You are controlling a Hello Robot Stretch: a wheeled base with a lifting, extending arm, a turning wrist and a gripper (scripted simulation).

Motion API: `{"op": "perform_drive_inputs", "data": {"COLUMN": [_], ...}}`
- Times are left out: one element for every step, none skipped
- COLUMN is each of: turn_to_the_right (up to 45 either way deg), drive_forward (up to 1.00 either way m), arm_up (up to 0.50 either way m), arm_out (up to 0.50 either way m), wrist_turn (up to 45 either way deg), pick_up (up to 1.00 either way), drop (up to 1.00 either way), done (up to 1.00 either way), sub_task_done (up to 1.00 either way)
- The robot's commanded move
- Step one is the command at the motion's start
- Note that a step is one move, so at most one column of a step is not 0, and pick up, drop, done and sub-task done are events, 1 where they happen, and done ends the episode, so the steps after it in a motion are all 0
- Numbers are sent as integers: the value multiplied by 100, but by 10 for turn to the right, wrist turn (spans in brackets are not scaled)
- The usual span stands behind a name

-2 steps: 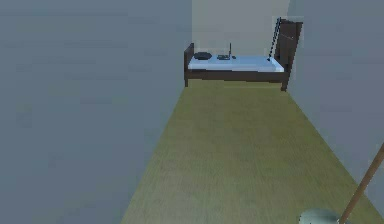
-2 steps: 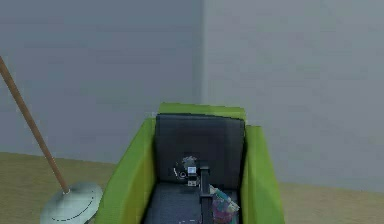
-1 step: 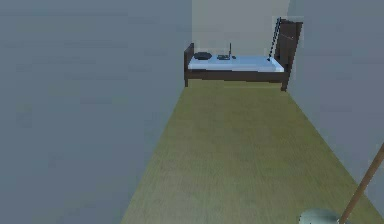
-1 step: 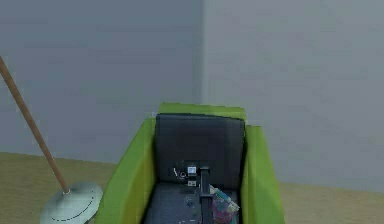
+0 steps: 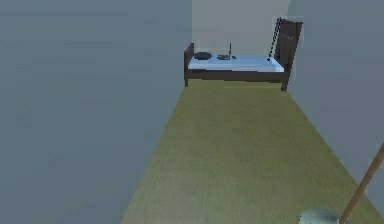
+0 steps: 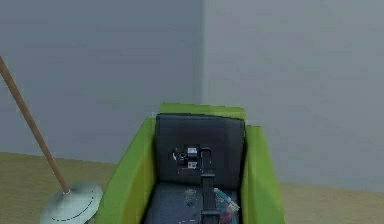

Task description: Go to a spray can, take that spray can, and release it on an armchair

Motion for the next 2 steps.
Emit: {"op": "perform_drive_inputs", "data": {"turn_to_the_right": [0, 0], "drive_forward": [0, 0], "arm_up": [0, 0], "arm_out": [-8, 0], "wrist_turn": [0, 0], "pick_up": [0, 0], "drop": [0, 0], "done": [0, 100], "sub_task_done": [0, 0]}}
